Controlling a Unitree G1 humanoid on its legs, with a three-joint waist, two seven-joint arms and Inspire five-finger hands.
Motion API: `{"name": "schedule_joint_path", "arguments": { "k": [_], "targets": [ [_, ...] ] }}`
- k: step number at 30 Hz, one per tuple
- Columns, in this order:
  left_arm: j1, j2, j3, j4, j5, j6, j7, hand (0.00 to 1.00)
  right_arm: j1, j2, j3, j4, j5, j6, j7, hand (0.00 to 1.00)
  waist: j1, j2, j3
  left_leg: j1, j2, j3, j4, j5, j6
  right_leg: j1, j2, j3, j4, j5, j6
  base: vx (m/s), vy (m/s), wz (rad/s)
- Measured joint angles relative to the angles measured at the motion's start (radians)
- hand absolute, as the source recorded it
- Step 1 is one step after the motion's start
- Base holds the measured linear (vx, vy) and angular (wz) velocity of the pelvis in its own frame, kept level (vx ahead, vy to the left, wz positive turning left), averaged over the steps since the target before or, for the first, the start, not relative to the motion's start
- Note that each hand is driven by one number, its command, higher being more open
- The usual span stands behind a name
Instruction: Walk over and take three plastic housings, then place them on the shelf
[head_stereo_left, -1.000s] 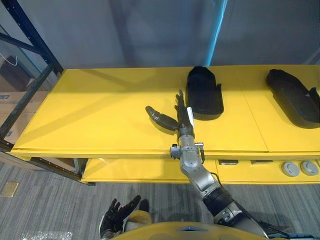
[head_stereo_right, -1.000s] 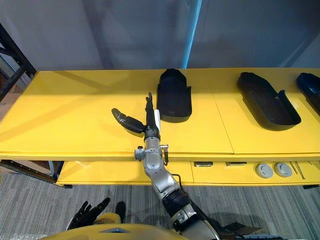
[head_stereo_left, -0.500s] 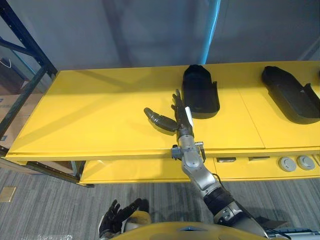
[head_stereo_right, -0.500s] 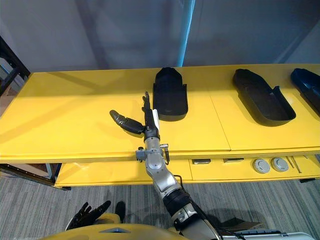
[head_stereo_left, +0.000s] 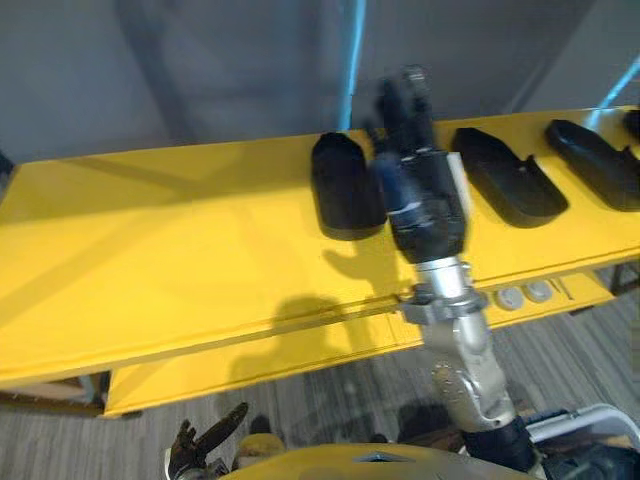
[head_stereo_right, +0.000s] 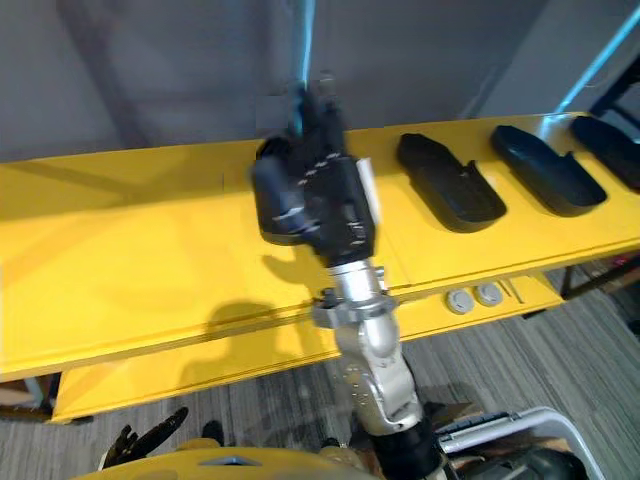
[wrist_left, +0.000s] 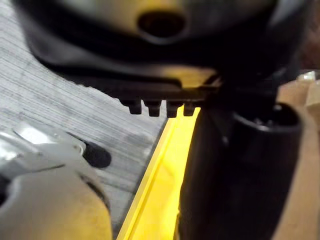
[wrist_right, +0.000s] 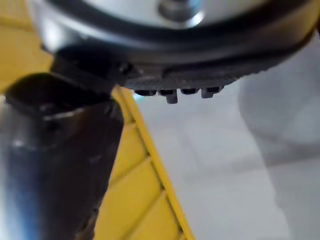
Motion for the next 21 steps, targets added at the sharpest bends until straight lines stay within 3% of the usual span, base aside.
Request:
{"name": "schedule_joint_path", "arguments": {
  "k": [4, 7, 12, 16, 21],
  "targets": [
    [-0.022, -0.003, 0.010, 0.045, -0.001, 0.001, 0.042, 1.00, 0.181, 0.002, -0.111, -0.007, 0.001, 0.012, -0.070, 1.00, -0.040, 0.003, -0.015, 0.017, 0.002, 0.064, -0.003, -0.010, 0.000, -0.029, 0.002, 0.063, 0.005, 0.006, 0.003, 0.00, 0.025, -0.41],
    [-0.023, -0.016, 0.021, 0.066, -0.001, 0.004, 0.062, 1.00, 0.333, 0.016, -0.142, -0.005, 0.009, 0.043, -0.100, 1.00, -0.074, 0.018, -0.021, 0.046, 0.006, 0.136, -0.003, -0.022, -0.001, -0.039, 0.008, 0.132, 0.007, 0.015, 0.006, 0.02, 0.035, -0.61],
    [-0.025, -0.011, 0.014, 0.066, 0.000, 0.006, 0.059, 1.00, 0.508, 0.062, -0.158, 0.041, -0.014, 0.049, -0.127, 1.00, -0.109, 0.012, -0.028, 0.096, 0.021, 0.225, -0.002, -0.044, -0.012, -0.044, 0.028, 0.208, 0.015, 0.022, 0.009, -0.04, 0.003, -0.53],
    [-0.049, -0.002, -0.050, 0.062, 0.001, 0.015, 0.056, 1.00, 0.555, 0.061, -0.155, 0.160, -0.122, 0.043, -0.156, 1.00, -0.125, 0.012, -0.028, 0.114, 0.023, 0.267, -0.004, -0.046, -0.015, -0.051, 0.032, 0.242, 0.015, 0.030, 0.011, -0.06, -0.009, -0.31],
    [-0.068, 0.031, -0.162, 0.063, 0.042, 0.053, 0.034, 1.00, 0.552, 0.061, -0.108, 0.399, -0.033, 0.045, -0.126, 1.00, -0.136, 0.020, -0.039, 0.125, 0.039, 0.282, -0.007, -0.043, -0.023, -0.052, 0.045, 0.244, 0.012, 0.030, 0.007, -0.03, -0.034, -0.06]
  ]
}}
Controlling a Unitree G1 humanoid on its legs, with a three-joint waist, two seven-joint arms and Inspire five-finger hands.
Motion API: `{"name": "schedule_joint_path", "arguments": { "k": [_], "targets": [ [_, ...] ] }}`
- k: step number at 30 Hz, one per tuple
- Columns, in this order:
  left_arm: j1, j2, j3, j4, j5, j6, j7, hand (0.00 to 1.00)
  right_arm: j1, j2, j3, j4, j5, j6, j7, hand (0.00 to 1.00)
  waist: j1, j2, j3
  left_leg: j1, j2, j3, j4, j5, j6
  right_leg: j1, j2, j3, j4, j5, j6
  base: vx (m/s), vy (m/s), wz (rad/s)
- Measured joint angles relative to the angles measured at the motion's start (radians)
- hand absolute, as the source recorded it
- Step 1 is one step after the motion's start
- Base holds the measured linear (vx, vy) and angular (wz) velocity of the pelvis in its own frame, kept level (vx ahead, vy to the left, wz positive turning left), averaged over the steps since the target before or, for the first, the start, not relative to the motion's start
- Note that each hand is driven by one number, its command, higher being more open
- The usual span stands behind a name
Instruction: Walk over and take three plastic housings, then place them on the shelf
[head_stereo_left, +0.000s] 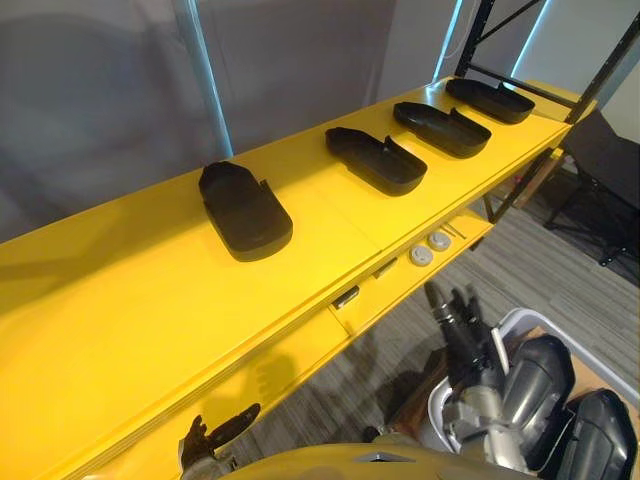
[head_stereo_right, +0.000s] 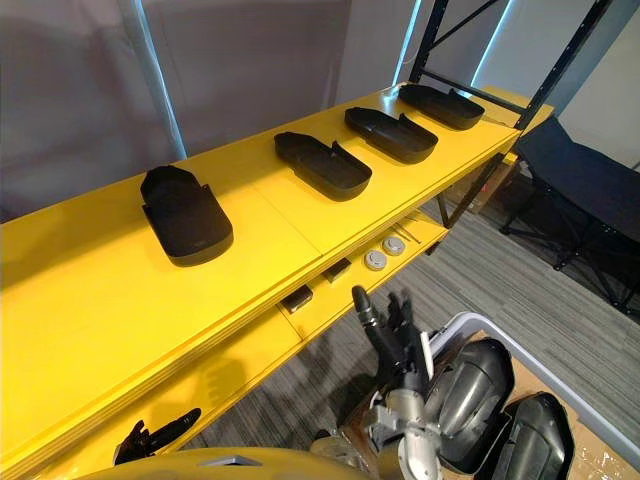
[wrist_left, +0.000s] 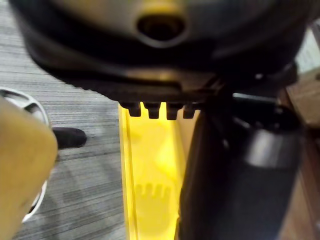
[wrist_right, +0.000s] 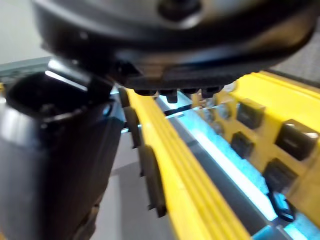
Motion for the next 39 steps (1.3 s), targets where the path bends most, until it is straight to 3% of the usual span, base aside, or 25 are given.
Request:
{"name": "schedule_joint_path", "arguments": {
  "k": [4, 6, 8, 9, 10, 12, 13, 16, 18, 22, 25, 26, 27, 28, 29, 31, 33, 34, 36, 38, 39],
  "targets": [
    [-0.005, 0.000, -0.023, -0.001, 0.003, 0.043, -0.012, 1.00, -0.008, 0.000, 0.002, 0.094, -0.009, 0.002, 0.023, 1.00, 0.001, 0.020, -0.006, 0.002, 0.008, 0.005, 0.003, 0.002, -0.007, 0.000, 0.014, 0.006, -0.001, 0.003, -0.005, 0.03, -0.028, -0.06],
    [-0.005, 0.002, -0.019, -0.007, 0.019, 0.052, -0.026, 1.00, -0.039, -0.001, 0.009, 0.111, -0.026, 0.002, 0.026, 1.00, 0.006, 0.017, -0.004, 0.002, 0.014, -0.029, 0.033, -0.008, -0.012, -0.007, 0.026, 0.033, 0.000, 0.007, -0.010, 0.02, -0.038, -0.42],
    [-0.007, 0.007, -0.013, -0.024, 0.035, 0.056, -0.041, 1.00, -0.137, -0.013, 0.043, 0.152, -0.054, -0.001, 0.040, 1.00, 0.034, 0.007, 0.005, -0.026, 0.011, -0.202, 0.129, -0.091, 0.061, -0.023, 0.046, 0.128, 0.003, 0.024, -0.018, -0.01, -0.029, -1.17],
    [-0.011, -0.004, -0.013, -0.034, 0.032, 0.050, -0.039, 1.00, -0.201, -0.037, 0.066, 0.173, -0.054, -0.001, 0.052, 1.00, 0.063, 0.018, 0.009, -0.041, -0.015, -0.359, 0.175, -0.173, 0.075, -0.045, 0.061, 0.198, 0.002, 0.039, -0.011, -0.06, 0.052, -1.49],
    [-0.011, -0.011, -0.013, -0.039, 0.030, 0.040, -0.038, 1.00, -0.225, -0.047, 0.077, 0.184, -0.054, -0.001, 0.059, 1.00, 0.080, 0.031, 0.013, -0.041, -0.024, -0.410, 0.189, -0.208, 0.067, -0.054, 0.072, 0.228, 0.002, 0.044, -0.013, -0.15, 0.151, -1.64],
    [-0.010, -0.013, -0.021, -0.043, 0.030, 0.021, -0.045, 1.00, -0.272, -0.047, 0.117, 0.202, -0.058, -0.004, 0.067, 1.00, 0.081, 0.032, 0.017, -0.058, -0.042, -0.401, 0.251, -0.262, 0.063, -0.070, 0.078, 0.277, 0.003, 0.063, -0.002, -0.16, 0.170, -0.93],
    [-0.010, -0.006, -0.019, -0.047, 0.028, 0.011, -0.053, 1.00, -0.264, -0.041, 0.141, 0.204, -0.080, -0.006, 0.076, 1.00, 0.084, 0.018, 0.018, -0.072, -0.047, -0.390, 0.279, -0.282, 0.062, -0.081, 0.077, 0.283, 0.005, 0.069, -0.006, -0.10, 0.123, -0.35],
    [-0.012, 0.012, -0.011, -0.052, 0.023, -0.011, -0.068, 1.00, -0.256, -0.040, 0.200, 0.202, -0.097, -0.006, 0.091, 1.00, 0.087, -0.003, 0.022, -0.101, -0.052, -0.384, 0.319, -0.298, 0.074, -0.108, 0.077, 0.282, 0.017, 0.072, -0.007, -0.04, 0.075, -0.22],
    [-0.018, 0.002, -0.005, -0.054, 0.018, -0.015, -0.083, 1.00, -0.257, -0.039, 0.202, 0.186, -0.113, -0.006, 0.076, 1.00, 0.095, -0.001, 0.029, -0.115, -0.054, -0.390, 0.343, -0.297, 0.072, -0.124, 0.080, 0.259, 0.040, 0.072, -0.004, 0.03, 0.025, -0.05],
    [-0.022, -0.032, 0.008, -0.091, -0.007, -0.030, -0.111, 1.00, -0.215, -0.037, 0.193, -0.028, -0.170, -0.007, -0.015, 1.00, 0.105, 0.032, 0.088, -0.162, -0.078, -0.446, 0.434, -0.311, 0.091, -0.184, 0.084, 0.216, 0.140, 0.061, -0.003, 0.00, 0.014, -0.12],
    [-0.017, -0.033, 0.017, -0.102, -0.006, -0.031, -0.122, 1.00, -0.173, -0.021, 0.184, -0.135, -0.201, -0.021, -0.032, 1.00, 0.099, 0.028, 0.103, -0.159, -0.078, -0.454, 0.476, -0.350, 0.098, -0.190, 0.096, 0.212, 0.167, 0.062, -0.002, -0.11, 0.033, -0.38],
    [-0.012, -0.032, 0.043, -0.110, -0.004, -0.036, -0.136, 1.00, -0.156, -0.017, 0.181, -0.165, -0.213, -0.045, -0.021, 1.00, 0.094, 0.006, 0.114, -0.158, -0.078, -0.425, 0.508, -0.378, 0.103, -0.192, 0.096, 0.188, 0.154, 0.080, 0.002, -0.15, 0.037, -0.69],
    [-0.012, -0.031, 0.053, -0.111, -0.004, -0.041, -0.136, 1.00, -0.151, -0.017, 0.182, -0.175, -0.212, -0.046, -0.014, 1.00, 0.095, -0.003, 0.115, -0.158, -0.073, -0.403, 0.511, -0.380, 0.108, -0.189, 0.096, 0.181, 0.123, 0.109, -0.005, -0.27, 0.015, -1.15],
    [-0.009, -0.030, 0.073, -0.106, -0.005, -0.053, -0.125, 1.00, -0.151, -0.024, 0.181, -0.179, -0.204, -0.057, 0.014, 1.00, 0.108, 0.000, 0.113, -0.156, -0.045, -0.346, 0.492, -0.364, 0.118, -0.187, 0.082, 0.133, 0.089, 0.130, -0.054, -0.26, -0.010, -1.10],
    [-0.010, -0.030, 0.076, -0.106, -0.025, -0.053, -0.115, 1.00, -0.149, -0.027, 0.184, -0.176, -0.198, -0.067, 0.040, 1.00, 0.107, -0.004, 0.113, -0.157, -0.025, -0.315, 0.479, -0.346, 0.116, -0.214, 0.075, 0.042, 0.209, 0.073, -0.069, -0.23, -0.012, -0.97],
    [-0.017, -0.025, 0.075, -0.098, -0.051, -0.048, -0.108, 1.00, -0.165, -0.027, 0.193, -0.159, -0.202, -0.072, 0.047, 1.00, 0.110, -0.004, 0.112, -0.160, -0.003, -0.302, 0.453, -0.316, 0.109, -0.225, 0.053, -0.024, 0.327, 0.020, -0.090, -0.09, -0.009, -0.37],
    [-0.020, -0.009, 0.070, -0.088, -0.059, -0.029, -0.091, 1.00, -0.267, -0.026, 0.236, -0.075, -0.211, -0.079, 0.026, 1.00, 0.112, -0.004, 0.111, -0.183, 0.044, -0.295, 0.435, -0.279, 0.084, -0.225, 0.006, -0.063, 0.472, -0.023, -0.137, -0.08, -0.093, -0.24],
    [-0.020, -0.004, 0.071, -0.088, -0.060, -0.025, -0.090, 1.00, -0.295, -0.025, 0.249, -0.050, -0.211, -0.079, 0.017, 1.00, 0.114, -0.006, 0.110, -0.195, 0.057, -0.294, 0.441, -0.275, 0.077, -0.226, -0.009, -0.065, 0.500, -0.027, -0.145, -0.09, -0.198, -0.24],
    [-0.018, 0.039, 0.075, -0.083, -0.051, -0.012, -0.087, 1.00, -0.364, -0.019, 0.286, 0.020, -0.212, -0.070, -0.013, 1.00, 0.126, -0.033, 0.093, -0.237, 0.085, -0.299, 0.468, -0.265, 0.042, -0.230, -0.042, -0.060, 0.506, 0.012, -0.154, -0.10, -0.278, -0.43],
    [-0.017, 0.046, 0.076, -0.038, -0.045, -0.005, -0.095, 1.00, -0.405, -0.024, 0.291, 0.049, -0.215, -0.045, -0.056, 1.00, 0.137, -0.002, 0.089, -0.263, 0.111, -0.402, 0.443, -0.247, 0.051, -0.242, 0.023, -0.056, 0.439, 0.031, -0.145, -0.10, -0.272, -0.81],
    [-0.012, 0.036, 0.066, -0.016, -0.047, -0.005, -0.100, 1.00, -0.410, -0.029, 0.280, 0.054, -0.216, -0.036, -0.088, 1.00, 0.135, 0.027, 0.092, -0.264, 0.157, -0.398, 0.409, -0.225, 0.002, -0.236, 0.047, -0.033, 0.376, 0.007, -0.155, -0.09, -0.338, -0.80]
  ]
}}
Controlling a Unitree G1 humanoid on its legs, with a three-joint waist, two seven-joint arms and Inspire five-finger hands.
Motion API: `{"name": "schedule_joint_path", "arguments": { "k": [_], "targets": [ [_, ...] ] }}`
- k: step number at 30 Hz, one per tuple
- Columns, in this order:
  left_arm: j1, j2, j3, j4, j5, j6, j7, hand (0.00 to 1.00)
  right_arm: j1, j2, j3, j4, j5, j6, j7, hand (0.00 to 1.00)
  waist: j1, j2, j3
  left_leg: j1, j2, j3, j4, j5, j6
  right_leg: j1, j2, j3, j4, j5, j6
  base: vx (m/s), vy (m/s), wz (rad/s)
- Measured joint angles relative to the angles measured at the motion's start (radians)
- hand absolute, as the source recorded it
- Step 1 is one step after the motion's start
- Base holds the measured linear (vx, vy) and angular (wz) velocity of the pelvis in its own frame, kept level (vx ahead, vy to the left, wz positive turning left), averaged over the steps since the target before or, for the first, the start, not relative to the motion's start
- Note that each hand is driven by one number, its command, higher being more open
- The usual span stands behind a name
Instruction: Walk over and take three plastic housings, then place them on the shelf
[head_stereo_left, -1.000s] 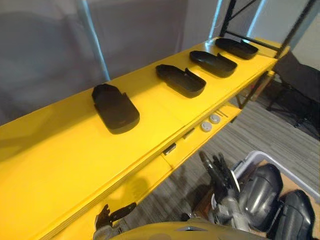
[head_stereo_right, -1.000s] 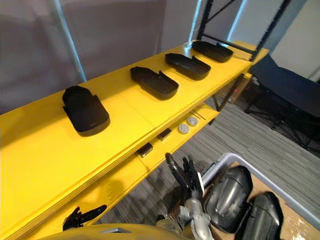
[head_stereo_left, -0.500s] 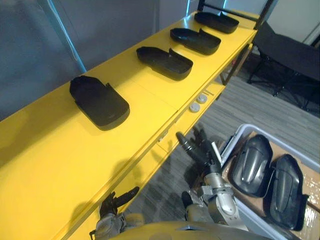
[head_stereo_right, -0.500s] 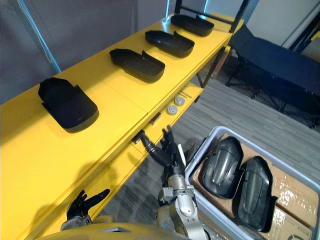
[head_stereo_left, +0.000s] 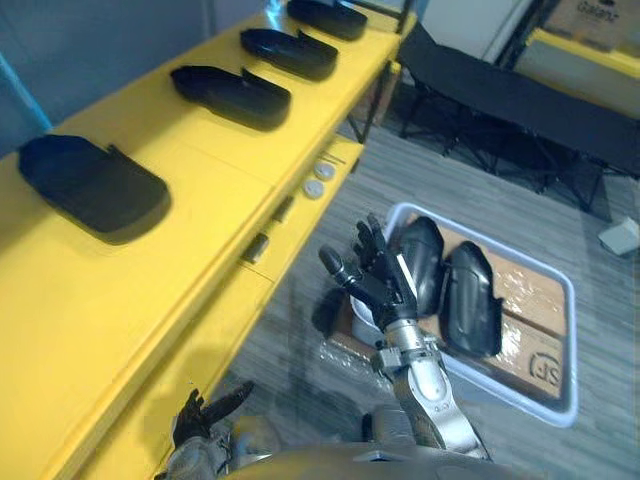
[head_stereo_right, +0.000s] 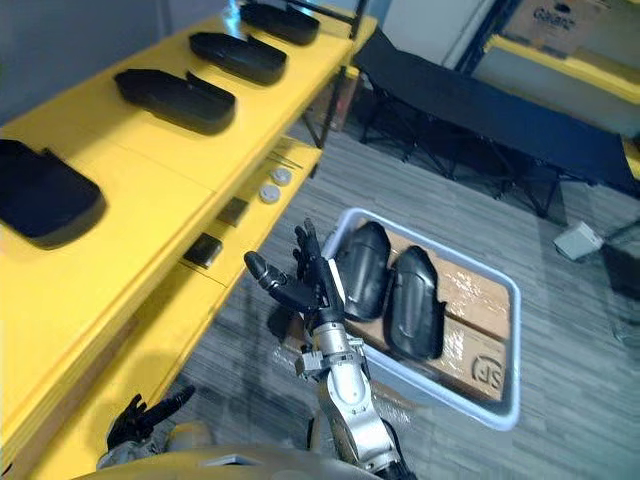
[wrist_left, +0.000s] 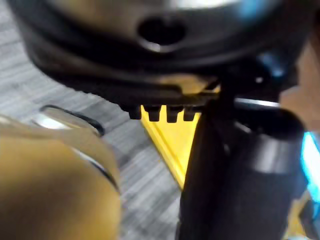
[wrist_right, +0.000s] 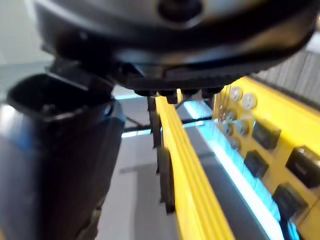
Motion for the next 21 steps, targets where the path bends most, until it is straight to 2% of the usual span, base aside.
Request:
{"name": "schedule_joint_path", "arguments": {
  "k": [1, 2, 3, 4, 5, 6, 8, 9, 10, 11, 12, 14, 15, 16, 17, 19, 21],
  "targets": [
    [0.003, 0.016, -0.002, 0.007, -0.014, 0.000, -0.010, 1.00, 0.011, 0.013, -0.014, 0.000, -0.016, 0.004, -0.032, 1.00, -0.005, -0.029, 0.009, -0.001, -0.009, 0.014, -0.015, 0.014, -0.028, -0.020, -0.028, -0.003, 0.049, -0.079, 0.017, -0.08, -0.343, -0.55],
    [0.005, 0.028, -0.002, 0.007, -0.022, -0.001, -0.007, 1.00, 0.030, 0.016, -0.022, 0.000, -0.029, 0.010, -0.044, 1.00, -0.006, -0.044, 0.008, -0.001, -0.011, 0.016, -0.016, 0.018, -0.039, -0.016, -0.040, -0.010, 0.049, -0.108, 0.057, -0.08, -0.364, -0.20],
    [0.009, 0.043, -0.001, 0.007, -0.041, -0.001, -0.007, 1.00, 0.067, 0.012, -0.034, 0.000, -0.035, 0.017, -0.051, 1.00, -0.012, -0.059, 0.005, 0.002, -0.001, 0.014, -0.024, 0.025, -0.069, -0.009, -0.040, -0.039, 0.039, -0.166, 0.144, -0.08, -0.394, -0.07],
    [0.005, 0.030, -0.002, 0.011, -0.051, -0.006, -0.007, 1.00, 0.096, -0.008, -0.048, 0.000, -0.035, 0.019, -0.047, 1.00, -0.024, -0.044, 0.007, 0.003, 0.022, 0.003, -0.041, 0.041, -0.096, -0.003, -0.020, -0.073, 0.024, -0.208, 0.156, -0.09, -0.461, 0.05],
    [0.002, 0.016, -0.004, 0.007, -0.066, -0.008, -0.009, 1.00, 0.108, -0.021, -0.061, -0.001, -0.035, 0.021, -0.044, 1.00, -0.033, -0.033, 0.010, 0.003, 0.038, -0.008, -0.054, 0.060, -0.093, -0.002, -0.008, -0.093, 0.025, -0.210, 0.152, -0.09, -0.362, 0.17],
    [-0.001, 0.011, -0.015, 0.000, -0.100, -0.022, -0.018, 1.00, 0.137, -0.035, -0.099, -0.001, -0.035, 0.025, -0.038, 1.00, -0.045, -0.013, 0.024, 0.001, 0.047, -0.024, -0.072, 0.108, -0.071, -0.007, 0.003, -0.111, 0.040, -0.223, 0.133, -0.12, -0.381, 0.37],
    [-0.001, -0.013, -0.041, -0.025, -0.146, -0.039, -0.016, 1.00, 0.190, -0.046, -0.193, -0.001, -0.036, 0.039, -0.020, 1.00, -0.059, 0.009, 0.043, -0.031, 0.041, -0.042, -0.017, 0.200, 0.029, 0.022, 0.003, -0.136, 0.024, -0.230, 0.103, -0.11, -0.304, 0.38],
    [0.002, -0.019, -0.041, -0.033, -0.157, -0.041, -0.018, 1.00, 0.204, -0.051, -0.218, -0.001, -0.037, 0.039, -0.017, 1.00, -0.061, 0.012, 0.046, -0.056, 0.038, -0.042, 0.028, 0.231, 0.073, 0.039, 0.000, -0.145, 0.001, -0.223, 0.093, -0.04, -0.216, 0.21],
    [0.014, -0.026, -0.041, -0.053, -0.158, -0.046, -0.020, 1.00, 0.225, -0.053, -0.250, -0.002, -0.038, 0.039, -0.012, 1.00, -0.061, 0.007, 0.053, -0.092, 0.027, -0.033, 0.088, 0.259, 0.103, 0.074, -0.004, -0.148, -0.048, -0.199, 0.074, -0.01, -0.220, 0.00],
    [0.027, -0.026, -0.043, -0.068, -0.156, -0.048, -0.023, 1.00, 0.232, -0.063, -0.276, -0.004, -0.038, 0.037, -0.011, 1.00, -0.061, 0.011, 0.055, -0.082, -0.025, -0.026, 0.082, 0.202, 0.078, 0.101, -0.018, -0.141, -0.091, -0.178, 0.063, 0.00, -0.203, -0.13],
    [0.032, -0.032, -0.047, -0.072, -0.156, -0.051, -0.023, 1.00, 0.232, -0.066, -0.289, -0.005, -0.038, 0.034, -0.010, 1.00, -0.063, 0.016, 0.054, -0.077, -0.059, -0.021, 0.071, 0.181, 0.066, 0.109, -0.024, -0.136, -0.112, -0.166, 0.061, 0.02, -0.116, -0.29],
    [0.039, -0.041, -0.081, -0.071, -0.152, -0.086, -0.019, 1.00, 0.222, -0.071, -0.324, -0.007, -0.038, 0.023, -0.009, 1.00, -0.062, 0.038, 0.057, -0.045, -0.174, -0.010, -0.003, 0.144, 0.065, 0.129, -0.026, -0.108, -0.170, -0.126, 0.054, 0.05, -0.035, -0.42],
    [0.039, -0.046, -0.098, -0.071, -0.152, -0.091, -0.017, 1.00, 0.217, -0.072, -0.338, -0.007, -0.038, 0.021, -0.010, 1.00, -0.062, 0.057, 0.063, -0.017, -0.224, -0.006, -0.054, 0.145, 0.070, 0.135, -0.011, -0.100, -0.184, -0.115, 0.056, 0.07, 0.013, -0.39],
    [0.038, -0.046, -0.104, -0.069, -0.151, -0.091, -0.017, 1.00, 0.213, -0.071, -0.343, -0.006, -0.039, 0.021, -0.011, 1.00, -0.062, 0.065, 0.065, -0.002, -0.231, 0.010, -0.083, 0.127, 0.080, 0.133, 0.001, -0.096, -0.184, -0.109, 0.065, 0.06, 0.029, -0.20],
    [0.034, -0.045, -0.109, -0.067, -0.151, -0.088, -0.019, 1.00, 0.208, -0.065, -0.350, -0.006, -0.043, 0.021, -0.016, 1.00, -0.063, 0.071, 0.065, 0.017, -0.228, 0.012, -0.117, 0.114, 0.073, 0.128, 0.012, -0.096, -0.187, -0.106, 0.070, 0.05, 0.052, -0.17],
    [0.028, -0.043, -0.104, -0.076, -0.132, -0.088, -0.028, 1.00, 0.176, -0.064, -0.351, -0.007, -0.082, 0.020, -0.036, 1.00, -0.051, 0.059, 0.071, 0.032, -0.232, 0.024, -0.162, 0.121, 0.084, 0.144, 0.016, -0.084, -0.254, -0.062, 0.082, 0.08, 0.054, -0.26],
    [0.017, -0.036, -0.106, -0.074, -0.086, -0.082, -0.030, 1.00, 0.139, -0.064, -0.352, -0.007, -0.115, 0.020, -0.066, 1.00, -0.052, 0.054, 0.070, 0.040, -0.243, 0.032, -0.185, 0.129, 0.092, 0.161, 0.011, -0.080, -0.303, -0.035, 0.092, 0.08, 0.056, -0.16]
  ]
}}
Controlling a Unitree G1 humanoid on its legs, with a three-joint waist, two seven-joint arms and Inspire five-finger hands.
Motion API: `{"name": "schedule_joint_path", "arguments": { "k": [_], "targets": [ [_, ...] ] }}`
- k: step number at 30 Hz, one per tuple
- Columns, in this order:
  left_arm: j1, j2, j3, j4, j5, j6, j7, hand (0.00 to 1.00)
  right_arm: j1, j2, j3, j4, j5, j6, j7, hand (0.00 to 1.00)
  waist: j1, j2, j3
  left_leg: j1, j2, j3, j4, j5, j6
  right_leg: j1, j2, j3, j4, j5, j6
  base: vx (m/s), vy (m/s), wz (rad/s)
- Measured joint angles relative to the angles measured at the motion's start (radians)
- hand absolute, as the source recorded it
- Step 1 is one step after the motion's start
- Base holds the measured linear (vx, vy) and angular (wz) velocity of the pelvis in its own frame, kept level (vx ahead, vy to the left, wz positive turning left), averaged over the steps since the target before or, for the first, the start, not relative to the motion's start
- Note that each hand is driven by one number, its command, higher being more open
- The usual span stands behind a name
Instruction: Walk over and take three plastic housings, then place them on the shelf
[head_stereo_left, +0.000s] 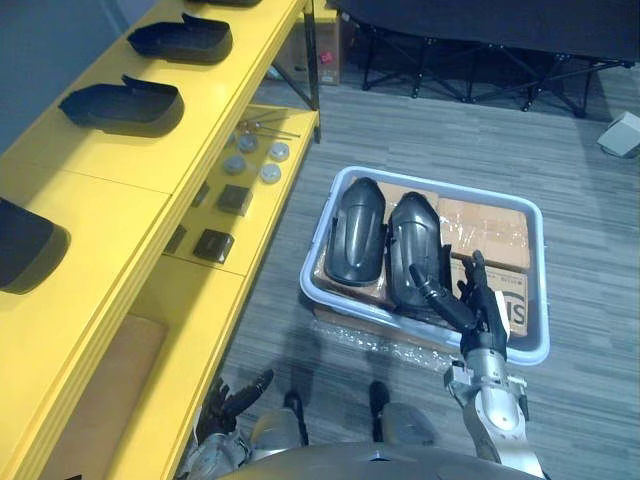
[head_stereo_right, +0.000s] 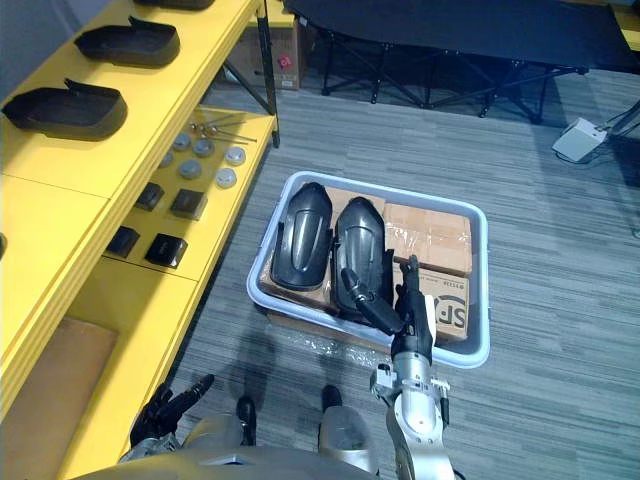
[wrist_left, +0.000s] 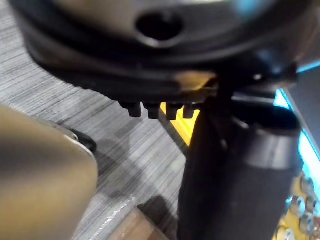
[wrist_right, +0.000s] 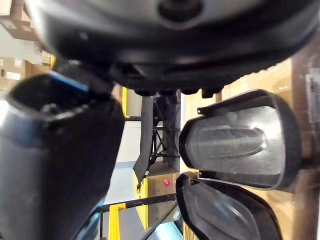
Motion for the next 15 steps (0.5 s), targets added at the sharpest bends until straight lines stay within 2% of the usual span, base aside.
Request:
{"name": "schedule_joint_path", "arguments": {
  "k": [3, 7, 11, 12, 15],
  "targets": [
    [-0.011, 0.008, 0.000, -0.004, 0.062, 0.000, -0.004, 1.00, -0.058, 0.000, -0.002, 0.002, 0.001, 0.023, -0.066, 1.00, 0.003, -0.002, 0.000, 0.014, -0.009, 0.005, -0.009, 0.000, 0.001, 0.014, -0.006, 0.000, -0.037, 0.036, 0.011, 0.03, 0.060, -0.21],
    [-0.029, 0.031, -0.009, -0.020, 0.087, 0.016, -0.009, 1.00, -0.174, -0.002, -0.082, 0.093, 0.001, 0.081, -0.134, 1.00, 0.004, -0.029, 0.017, -0.013, -0.020, 0.005, 0.004, -0.005, 0.008, 0.004, -0.016, 0.009, -0.076, 0.066, 0.014, -0.05, 0.038, -0.11],
    [-0.046, 0.038, -0.012, -0.074, 0.080, 0.017, -0.009, 1.00, -0.299, -0.049, -0.216, 0.242, 0.003, 0.164, -0.203, 1.00, 0.026, -0.048, 0.081, -0.093, -0.030, -0.017, 0.075, -0.028, 0.019, -0.029, -0.026, 0.005, -0.107, 0.100, 0.020, -0.13, 0.049, 0.00],
    [-0.059, 0.038, -0.014, -0.081, 0.080, 0.017, -0.010, 1.00, -0.336, -0.090, -0.241, 0.283, 0.003, 0.200, -0.226, 1.00, 0.028, -0.044, 0.108, -0.114, -0.036, -0.028, 0.096, -0.030, 0.023, -0.032, -0.031, -0.003, -0.114, 0.110, 0.022, -0.15, 0.061, 0.13],
    [-0.064, 0.040, -0.013, -0.105, 0.077, 0.018, -0.003, 1.00, -0.415, -0.148, -0.275, 0.328, 0.014, 0.263, -0.282, 1.00, 0.036, -0.037, 0.143, -0.157, -0.039, -0.034, 0.131, -0.034, 0.029, -0.053, -0.035, -0.005, -0.123, 0.129, 0.025, -0.12, 0.063, 0.07]
  ]
}}
